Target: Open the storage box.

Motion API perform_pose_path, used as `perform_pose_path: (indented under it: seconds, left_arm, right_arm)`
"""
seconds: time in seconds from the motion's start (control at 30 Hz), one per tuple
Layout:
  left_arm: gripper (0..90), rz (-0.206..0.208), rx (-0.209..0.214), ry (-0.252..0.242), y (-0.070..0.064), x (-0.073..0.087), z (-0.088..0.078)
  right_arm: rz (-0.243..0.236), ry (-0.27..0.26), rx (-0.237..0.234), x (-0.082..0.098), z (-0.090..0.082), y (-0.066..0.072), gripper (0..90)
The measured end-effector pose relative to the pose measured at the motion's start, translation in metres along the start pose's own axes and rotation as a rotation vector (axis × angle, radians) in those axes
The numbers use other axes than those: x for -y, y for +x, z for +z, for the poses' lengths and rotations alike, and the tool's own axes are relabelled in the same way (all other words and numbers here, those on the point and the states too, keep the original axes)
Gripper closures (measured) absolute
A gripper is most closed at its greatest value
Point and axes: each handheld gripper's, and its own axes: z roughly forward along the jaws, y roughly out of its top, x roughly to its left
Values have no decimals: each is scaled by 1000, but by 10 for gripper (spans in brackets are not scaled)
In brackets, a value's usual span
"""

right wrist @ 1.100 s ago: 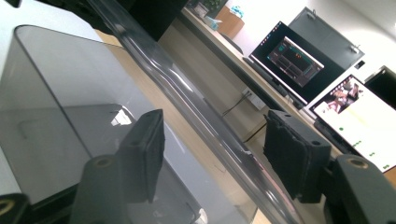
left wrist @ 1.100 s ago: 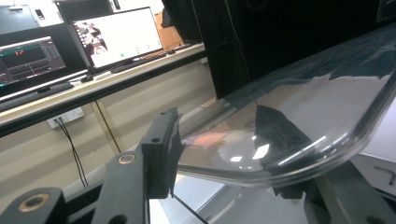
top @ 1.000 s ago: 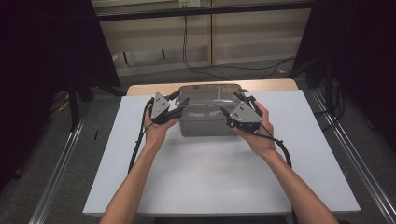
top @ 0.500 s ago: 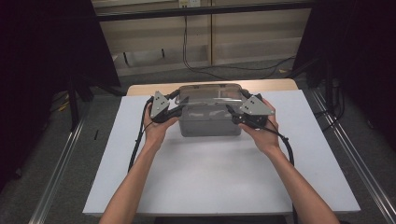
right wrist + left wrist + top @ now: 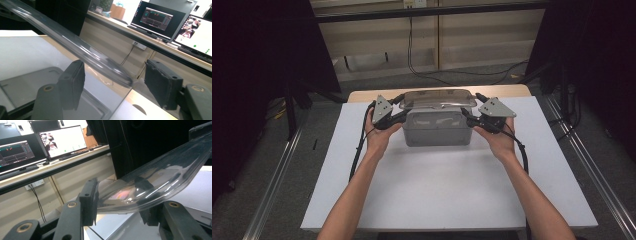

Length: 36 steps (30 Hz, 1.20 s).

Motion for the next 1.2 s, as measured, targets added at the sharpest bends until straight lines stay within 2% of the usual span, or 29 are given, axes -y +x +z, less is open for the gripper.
perform_pose_path:
  seconds: [0.07,0.1,0.33,0.4,0.63,0.67,0.77,0.8,1.1,1.2]
  left_arm:
    - [549,-2,0,-2,0,0,0]
    - [552,5,2,3,1,-1,0]
    - [562,-4,-3,-5,4,-5,2]
    - [564,-5,-1,-3,5,-7,3]
    - [581,-4,0,-13,8,-9,5]
    - [582,-2,-2,-14,9,-9,5]
    - [588,0,-2,-12,11,-10,6]
    - [592,-5,-4,-15,12,-10,6]
    - [600,-4,-3,-18,16,-13,9]
    - [604,-14,-8,-30,17,-14,11]
  right_arm:
    - [3,-4,1,1,0,-2,326]
    - [22,-11,-13,2,2,-4,338]
    - [27,-22,-15,3,5,-7,372]
    - [14,-22,-10,4,6,-8,379]
    - [30,-35,-1,7,10,-12,426]
    - [33,-9,-22,6,13,-15,429]
    - [51,-19,-18,3,16,-17,442]
    - [71,-22,-23,0,20,-22,448]
    - [73,-21,-11,5,27,-30,499]
    - [65,-18,-23,3,32,-32,513]
